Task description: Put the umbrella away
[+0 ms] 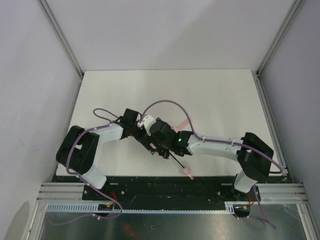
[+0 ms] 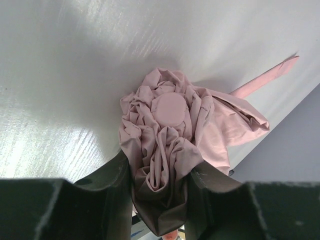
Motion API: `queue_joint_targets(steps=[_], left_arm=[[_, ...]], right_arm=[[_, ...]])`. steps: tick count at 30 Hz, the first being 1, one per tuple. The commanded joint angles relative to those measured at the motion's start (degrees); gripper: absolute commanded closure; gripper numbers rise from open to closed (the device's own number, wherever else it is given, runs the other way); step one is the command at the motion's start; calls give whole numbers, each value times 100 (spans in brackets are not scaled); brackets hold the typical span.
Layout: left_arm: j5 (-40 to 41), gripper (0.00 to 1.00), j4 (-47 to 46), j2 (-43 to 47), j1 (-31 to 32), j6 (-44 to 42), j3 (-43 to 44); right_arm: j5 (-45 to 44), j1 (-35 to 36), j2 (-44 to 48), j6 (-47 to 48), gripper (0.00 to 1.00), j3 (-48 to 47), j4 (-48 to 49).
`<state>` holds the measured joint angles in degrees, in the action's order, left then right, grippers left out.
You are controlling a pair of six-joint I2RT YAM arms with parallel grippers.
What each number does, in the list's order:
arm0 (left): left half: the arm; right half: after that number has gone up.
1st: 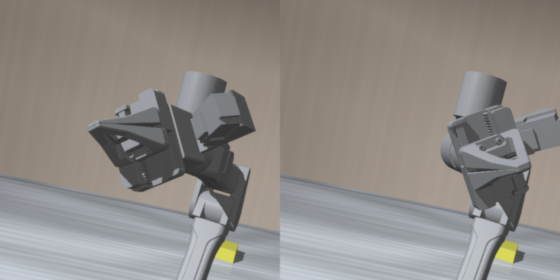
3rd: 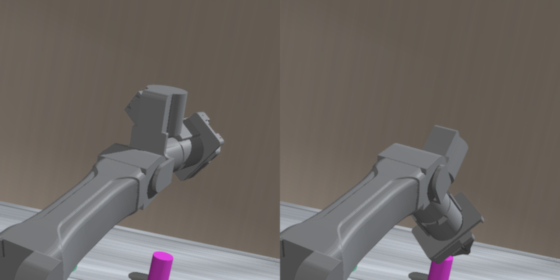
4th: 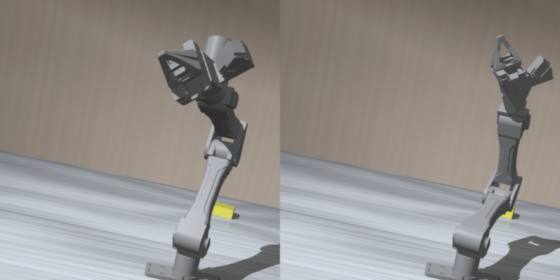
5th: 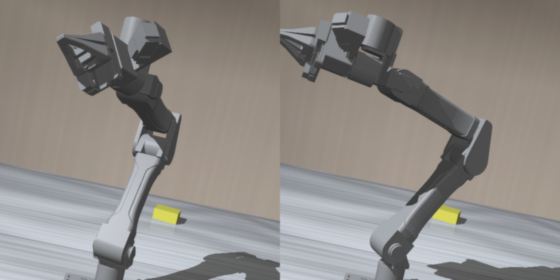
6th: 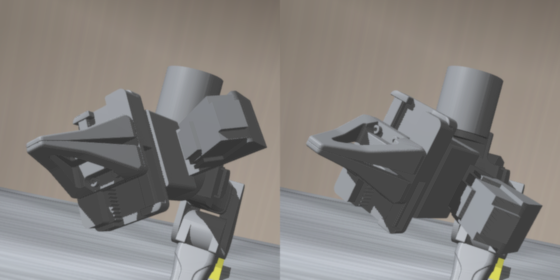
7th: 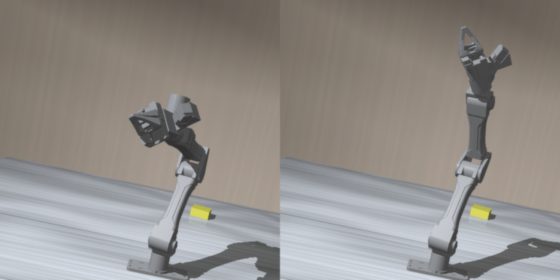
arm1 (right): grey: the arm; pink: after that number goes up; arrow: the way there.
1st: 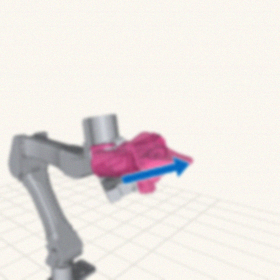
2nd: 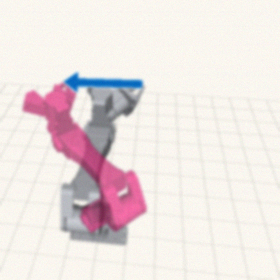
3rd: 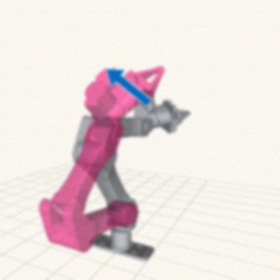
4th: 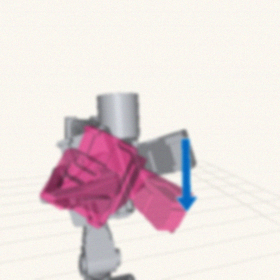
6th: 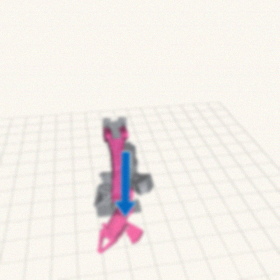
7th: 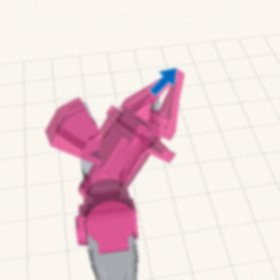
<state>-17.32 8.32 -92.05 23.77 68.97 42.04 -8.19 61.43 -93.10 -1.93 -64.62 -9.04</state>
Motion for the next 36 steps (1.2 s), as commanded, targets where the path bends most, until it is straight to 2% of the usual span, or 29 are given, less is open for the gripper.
queue_joint_targets(steps=[1, 3, 7, 14, 17, 20, 21, 22, 25, 28, 29, 31, 36], left_arm=[[751, 100, 1513, -377, 4, -309, -144], [744, 100, 1559, -391, 2, -245, -148], [668, 100, 1591, -433, -1, -120, -161], [570, 100, 1620, -435, 1, -49, -181], [517, 100, 1618, -424, 3, -52, -172], [486, 100, 1608, -397, -2, -133, -54], [525, 97, 1601, -381, -7, -232, 46], [588, 88, 1593, -361, -10, -374, 180], [804, 46, 1425, -190, -77, -791, 518], [634, 13, 1053, -23, -282, -1138, 666], [603, 7, 981, 69, -372, -1245, 696], [624, 2, 905, 294, -546, -1393, 684], [517, 1, 814, 963, -988, -1594, 426]], right_arm=[[-2474, 503, -569, 649, 9, -36, 665], [-2835, 645, -888, 810, 11, 28, 1143], [-2981, 704, -1439, 947, 17, 72, 1672], [-3043, 544, -2057, 685, 29, 147, 1637], [-2973, 404, -2230, 521, 50, 173, 1391], [-2534, 273, -2294, 298, 81, 313, 1114], [-2321, 225, -2288, 193, 91, 377, 1031], [-2061, 170, -2272, 97, 95, 440, 981], [-1131, -61, -2179, -222, 99, 631, 754], [-99, -301, -2169, -479, 100, 741, 658], [250, -392, -2191, -560, 100, 749, 636], [1010, -577, -2244, -709, 100, 760, 628], [2693, -1210, -2505, -1175, 100, 760, 731]])
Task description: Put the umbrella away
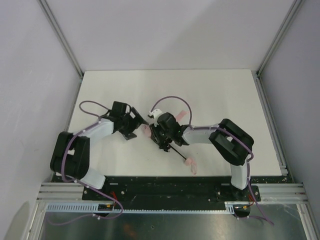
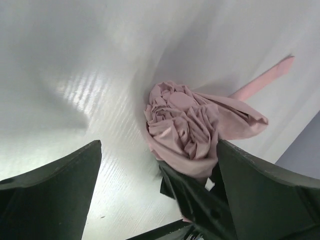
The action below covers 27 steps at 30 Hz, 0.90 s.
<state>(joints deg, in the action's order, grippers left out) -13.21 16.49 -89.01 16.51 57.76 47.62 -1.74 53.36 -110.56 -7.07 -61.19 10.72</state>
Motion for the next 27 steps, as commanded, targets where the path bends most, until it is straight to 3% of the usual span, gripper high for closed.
queue_joint_targets(steps=[1, 10, 23, 25, 27], left_arm=[[33, 1, -13, 755, -315, -496, -183], [-912, 1, -750, 793, -131, -49, -617], [-1089, 0, -2034, -549, 526, 1385, -681], [-931, 5, -2042, -624, 569, 1567, -845], [-697, 19, -2044, -663, 600, 1654, -1012]], right_arm=[[2442, -559, -850, -790, 100, 420, -1189], [4626, -1521, -1717, -2192, 100, 424, -6], [4927, -1801, -1818, -2511, 100, 430, 365], [4946, -1798, -1775, -2561, 100, 425, 454], [4968, -1758, -1685, -2586, 100, 424, 571]])
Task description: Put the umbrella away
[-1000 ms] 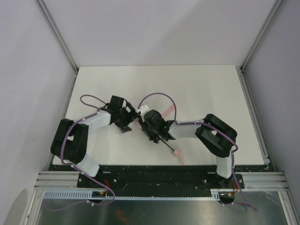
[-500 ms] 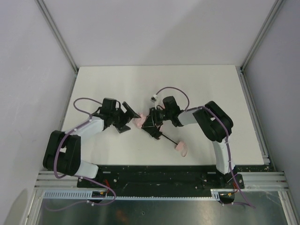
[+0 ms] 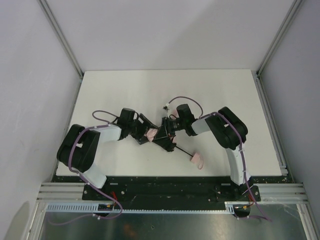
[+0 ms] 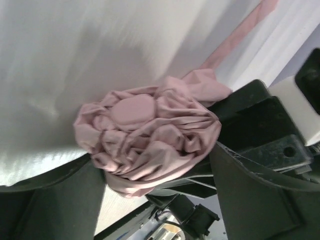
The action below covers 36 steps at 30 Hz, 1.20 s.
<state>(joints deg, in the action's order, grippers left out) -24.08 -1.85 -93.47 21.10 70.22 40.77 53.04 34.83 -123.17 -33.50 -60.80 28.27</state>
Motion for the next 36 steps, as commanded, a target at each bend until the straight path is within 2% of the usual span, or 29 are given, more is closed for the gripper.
queue_joint_targets(steps=[1, 3, 9, 13, 15, 19, 22, 23, 24, 26, 30, 36], left_arm=[[507, 29, -210, -234, 149, 380, -383], [726, 41, -202, -249, 151, 188, -451], [1089, 53, -147, -307, 133, -234, -546], [1249, 74, -117, -335, 137, -464, -490], [1296, 87, -36, -333, 141, -590, -441], [1401, 98, 266, -337, 163, -856, -358], [1402, 100, 362, -340, 160, -921, -378], [1399, 100, 392, -339, 163, -952, -364], [1398, 100, 425, -339, 173, -981, -344], [1382, 100, 517, -325, 190, -1011, -299], [1362, 100, 1005, -289, 199, -997, -92], [1403, 100, 2007, -461, 193, -907, 356]], right_arm=[[-525, 126, -360, 95, 100, 384, -1140], [-675, 210, -186, 292, 100, 384, -1153], [-1260, 570, 373, 1114, 100, 384, -1306], [-1443, 655, 588, 1346, 98, 384, -1381], [-1445, 658, 677, 1370, 85, 380, -1382], [-1801, 632, 1004, 1526, 58, 311, -1639], [-2451, 670, 1499, 1850, 20, 252, -2133], [-2704, 699, 1745, 1985, 10, 248, -2313], [-2997, 744, 1991, 2113, 5, 246, -2473], [-3699, 892, 2428, 2482, 2, 244, -2833], [-5477, 1532, 2977, 3202, 1, 244, -3193], [-7290, 2512, 2655, 3819, 1, 241, -2587]])
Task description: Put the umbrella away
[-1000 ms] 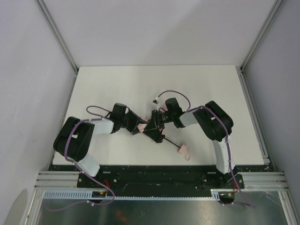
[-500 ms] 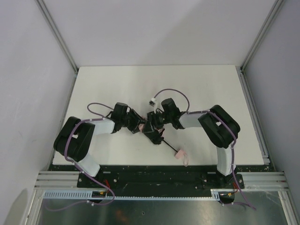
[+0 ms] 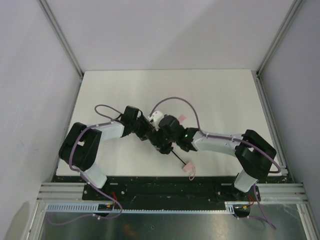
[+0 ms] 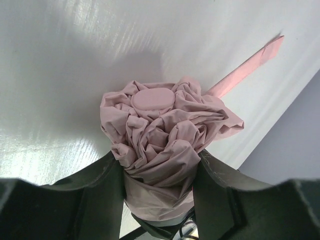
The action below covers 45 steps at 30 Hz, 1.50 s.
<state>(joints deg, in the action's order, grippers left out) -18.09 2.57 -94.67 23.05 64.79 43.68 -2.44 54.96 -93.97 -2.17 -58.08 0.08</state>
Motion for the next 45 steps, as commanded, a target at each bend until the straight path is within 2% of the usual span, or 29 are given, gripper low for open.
queue_joint_targets(steps=[1, 7, 10, 12, 13, 14, 15, 16, 17, 18, 20, 22, 23, 29, 31, 36, 40, 45], left_arm=[[823, 100, 1665, -359, 2, -364, 103], [882, 100, 2083, -440, -2, -351, 278], [907, 100, 2245, -511, 21, -356, 392], [986, 100, 2309, -507, 72, -372, 454], [1068, 100, 2327, -472, 105, -389, 473], [1166, 100, 2331, -429, 148, -402, 491], [1254, 100, 2334, -398, 187, -431, 523], [1294, 100, 2330, -392, 220, -462, 569], [1292, 100, 2329, -410, 236, -487, 614], [1256, 100, 2306, -446, 245, -508, 667], [1194, 88, 2192, -499, 251, -605, 776], [1229, 58, 1937, -387, 254, -711, 805], [1303, 47, 1794, -276, 249, -783, 785], [1404, 7, 1232, 584, -115, -1274, 659], [1283, 2, 1188, 839, -369, -1364, 541], [694, 1, 1137, 1237, -914, -1458, 254], [78, 1, 1057, 1153, -893, -1266, 100], [-235, 1, 846, 955, -581, -788, -110]], right_arm=[[-1953, 608, -378, 725, 1, -37, 394], [-2769, 907, -1141, 975, 6, -56, 1232], [-2934, 922, -1607, 1023, 15, -135, 1446], [-3005, 914, -1831, 984, 31, -193, 1421], [-2967, 908, -1899, 939, 46, -202, 1366], [-2891, 883, -1942, 833, 67, -212, 1259], [-2783, 845, -1959, 679, 83, -212, 1096], [-2566, 781, -1972, 527, 92, -208, 922], [-2295, 714, -1982, 386, 96, -192, 743], [-1975, 637, -1975, 178, 98, -149, 618], [-1271, 467, -1953, -172, 99, -38, 426], [-449, 277, -1915, -462, 100, 100, 294], [-138, 186, -1884, -615, 100, 185, 271], [1780, -371, -1894, -1380, 100, 544, 337], [2300, -563, -1997, -1637, 100, 575, 417], [3636, -1154, -2458, -2481, 100, 648, 1033], [4213, -1453, -2779, -3105, 100, 674, 1621], [4522, -1617, -3099, -3637, 100, 668, 2196]])
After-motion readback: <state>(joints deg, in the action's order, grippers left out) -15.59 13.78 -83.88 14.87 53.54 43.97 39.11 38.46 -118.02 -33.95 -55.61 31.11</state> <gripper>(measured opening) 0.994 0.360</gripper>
